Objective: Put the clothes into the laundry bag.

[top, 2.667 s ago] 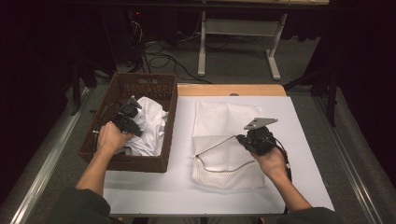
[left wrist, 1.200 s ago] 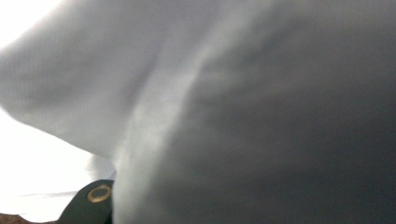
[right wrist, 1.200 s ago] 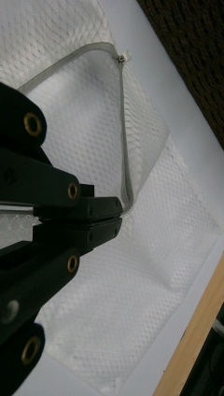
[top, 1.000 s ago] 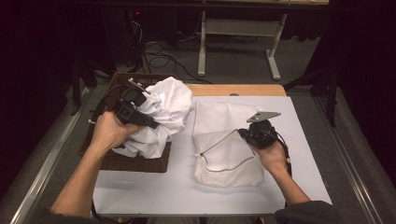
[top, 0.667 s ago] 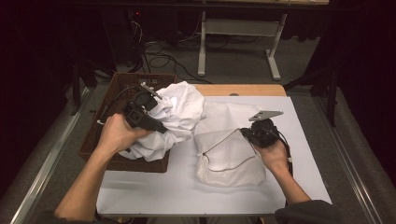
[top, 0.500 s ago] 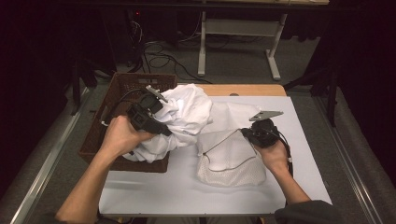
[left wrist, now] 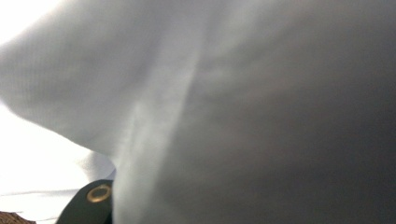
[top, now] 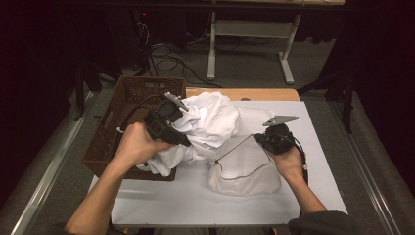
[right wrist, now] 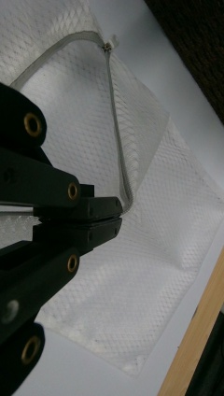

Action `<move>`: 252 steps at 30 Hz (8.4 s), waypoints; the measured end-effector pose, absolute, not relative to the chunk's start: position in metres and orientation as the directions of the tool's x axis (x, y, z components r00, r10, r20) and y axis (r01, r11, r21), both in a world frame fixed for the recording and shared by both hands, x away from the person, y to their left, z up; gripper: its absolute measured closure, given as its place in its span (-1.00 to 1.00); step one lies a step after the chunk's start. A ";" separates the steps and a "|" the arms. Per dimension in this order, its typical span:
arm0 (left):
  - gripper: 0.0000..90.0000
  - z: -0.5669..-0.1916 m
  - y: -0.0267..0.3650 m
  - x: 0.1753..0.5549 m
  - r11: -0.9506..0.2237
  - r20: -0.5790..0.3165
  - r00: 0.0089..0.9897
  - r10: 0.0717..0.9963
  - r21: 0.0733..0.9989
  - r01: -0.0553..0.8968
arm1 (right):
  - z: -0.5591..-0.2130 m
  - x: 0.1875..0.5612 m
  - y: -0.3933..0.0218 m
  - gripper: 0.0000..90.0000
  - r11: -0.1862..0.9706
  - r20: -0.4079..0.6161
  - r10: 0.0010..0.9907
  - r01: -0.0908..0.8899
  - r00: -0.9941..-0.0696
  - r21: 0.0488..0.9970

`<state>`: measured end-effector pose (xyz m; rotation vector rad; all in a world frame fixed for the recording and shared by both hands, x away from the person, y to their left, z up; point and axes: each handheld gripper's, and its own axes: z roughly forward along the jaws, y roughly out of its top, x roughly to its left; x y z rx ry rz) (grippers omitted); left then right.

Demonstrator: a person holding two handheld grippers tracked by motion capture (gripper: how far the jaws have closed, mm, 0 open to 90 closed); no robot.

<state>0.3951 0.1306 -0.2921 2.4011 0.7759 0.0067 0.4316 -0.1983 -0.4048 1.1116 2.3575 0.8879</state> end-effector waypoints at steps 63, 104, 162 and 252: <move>-0.27 -0.431 0.056 0.410 -0.656 -0.118 0.761 0.638 0.434 0.617 | -0.411 0.430 -0.186 1.00 0.472 -0.042 0.777 0.537 -0.628 0.699; -0.21 -0.420 0.035 0.431 -0.576 -0.071 0.725 0.685 0.557 0.599 | -0.407 0.411 -0.172 1.00 0.542 -0.074 0.713 0.481 -0.697 0.689; -0.22 -0.408 0.046 0.440 -0.573 -0.065 0.735 0.675 0.581 0.578 | -0.421 0.400 -0.165 1.00 0.563 -0.023 0.681 0.503 -0.732 0.655; 0.93 -0.454 0.007 0.423 -0.685 -0.104 0.818 0.566 0.492 0.537 | -0.403 0.407 -0.168 1.00 0.498 0.002 0.710 0.503 -0.704 0.706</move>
